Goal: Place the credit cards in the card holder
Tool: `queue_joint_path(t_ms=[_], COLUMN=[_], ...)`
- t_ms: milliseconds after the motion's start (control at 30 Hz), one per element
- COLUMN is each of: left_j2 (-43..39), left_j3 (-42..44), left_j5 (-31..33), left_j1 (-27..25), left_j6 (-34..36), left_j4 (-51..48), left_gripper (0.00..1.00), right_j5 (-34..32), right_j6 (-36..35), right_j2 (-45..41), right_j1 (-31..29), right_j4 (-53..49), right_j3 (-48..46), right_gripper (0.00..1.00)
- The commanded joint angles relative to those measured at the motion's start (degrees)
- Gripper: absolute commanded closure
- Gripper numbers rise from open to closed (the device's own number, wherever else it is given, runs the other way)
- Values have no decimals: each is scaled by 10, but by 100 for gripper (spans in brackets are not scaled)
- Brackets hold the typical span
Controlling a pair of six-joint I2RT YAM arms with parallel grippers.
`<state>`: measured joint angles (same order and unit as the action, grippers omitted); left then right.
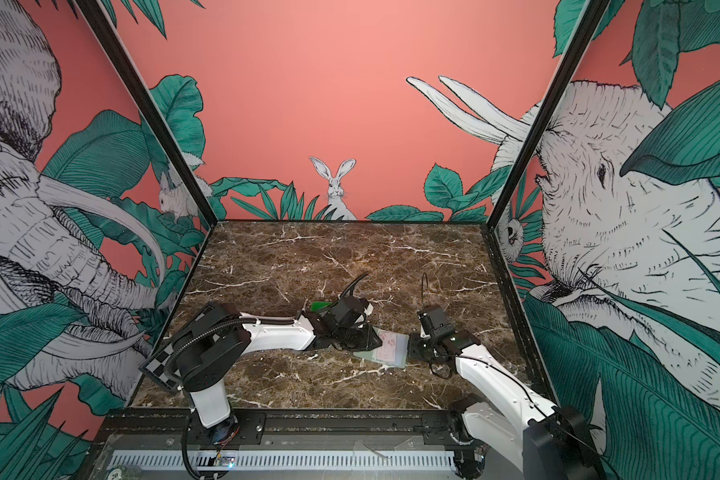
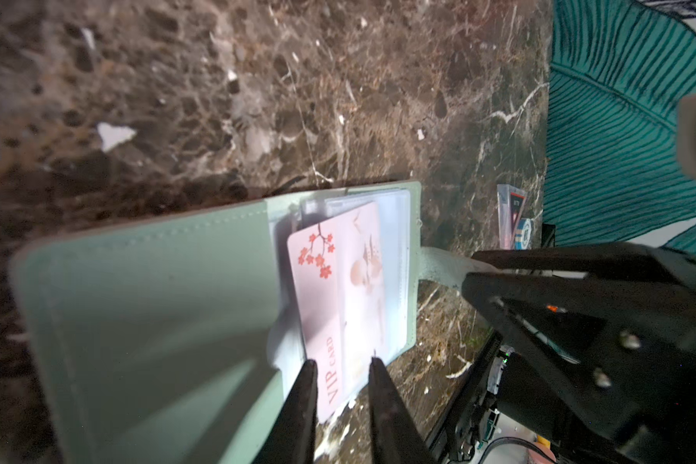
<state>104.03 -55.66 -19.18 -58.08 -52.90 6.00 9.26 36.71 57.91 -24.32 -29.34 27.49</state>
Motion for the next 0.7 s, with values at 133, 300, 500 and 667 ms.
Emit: queue_joint_path(t_ms=[133,300,500,667], left_j2=[-2,10,21,30], left_j3=[-20,-24,-16,-19], left_j5=[29,40,29,20], left_j1=[-2,0,4,6], left_j6=[12,11,-3,-7], left_j4=[-33,-59,-27,-14], left_gripper=[75,72,71,71], right_j5=[19,18,17,11], right_j6=[3,-1,-19,-26], right_j2=[29,49,90,104], right_j1=[2,1,2,1], right_j4=[37,66,79,77], right_j3=[-2,-6,1,6], right_gripper=[72,72,75,79])
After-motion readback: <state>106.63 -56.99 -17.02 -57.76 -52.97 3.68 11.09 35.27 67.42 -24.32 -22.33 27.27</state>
